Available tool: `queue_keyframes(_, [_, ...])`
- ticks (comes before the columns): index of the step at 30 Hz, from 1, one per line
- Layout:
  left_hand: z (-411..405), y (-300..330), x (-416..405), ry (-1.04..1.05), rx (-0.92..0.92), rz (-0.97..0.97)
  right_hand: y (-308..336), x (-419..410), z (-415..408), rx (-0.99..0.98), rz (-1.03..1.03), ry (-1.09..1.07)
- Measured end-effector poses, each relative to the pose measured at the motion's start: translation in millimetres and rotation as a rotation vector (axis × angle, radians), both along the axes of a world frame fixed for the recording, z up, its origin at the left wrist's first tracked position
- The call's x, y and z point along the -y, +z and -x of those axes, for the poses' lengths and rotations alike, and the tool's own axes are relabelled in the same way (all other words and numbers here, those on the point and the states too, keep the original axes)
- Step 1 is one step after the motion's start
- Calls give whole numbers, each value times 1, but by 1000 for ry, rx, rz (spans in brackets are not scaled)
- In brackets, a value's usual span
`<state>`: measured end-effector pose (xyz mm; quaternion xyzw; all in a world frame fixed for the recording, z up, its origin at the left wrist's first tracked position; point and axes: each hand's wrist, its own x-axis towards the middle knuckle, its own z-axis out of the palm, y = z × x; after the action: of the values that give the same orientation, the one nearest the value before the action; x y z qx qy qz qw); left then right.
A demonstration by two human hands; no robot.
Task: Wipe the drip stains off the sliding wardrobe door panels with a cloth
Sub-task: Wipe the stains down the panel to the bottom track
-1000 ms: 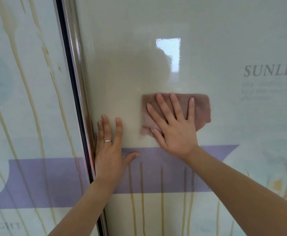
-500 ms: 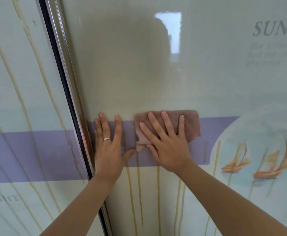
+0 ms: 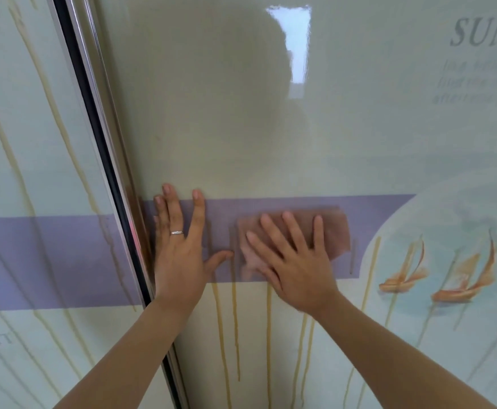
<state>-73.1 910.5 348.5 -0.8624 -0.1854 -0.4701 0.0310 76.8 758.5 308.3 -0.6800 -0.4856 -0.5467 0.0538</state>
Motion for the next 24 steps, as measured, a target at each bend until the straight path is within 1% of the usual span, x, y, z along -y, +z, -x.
queue_keyframes(2, [1,1,0,7,-7,-1,-28,24,-8,19,77,-8])
queue_keyframes(4, [-1,2,1,11,-6,-2,-22,32,-16,39,57,-15])
queue_keyframes(5, [-2,1,1,10,-6,6,-9,29,-17,21,-5,-22])
queue_keyframes(8, [-4,0,3,26,0,25,43,-3,-6,-105,-284,-55])
queue_keyframes(9, [-5,-1,2,26,-1,24,51,-14,-1,-125,-315,-49])
queue_keyframes(11, [-5,0,1,17,6,16,40,-22,2,-77,-236,-18])
queue_keyframes(14, [-4,-1,1,15,3,14,-21,1,-2,-22,-14,16])
queue_keyframes(16, [-3,0,2,18,5,16,-44,25,-8,7,56,-8])
queue_keyframes(17, [-3,1,2,23,4,16,-43,31,-12,21,60,-13])
queue_keyframes(19, [-4,1,3,31,1,15,-18,30,-15,-5,-27,-25])
queue_keyframes(22, [-5,0,2,19,7,16,38,3,-6,-152,-310,-85])
queue_keyframes(23, [-5,-1,2,14,13,16,45,-6,-3,-174,-349,-92])
queue_keyframes(24, [-5,-1,1,12,21,15,42,-11,-1,-161,-335,-90])
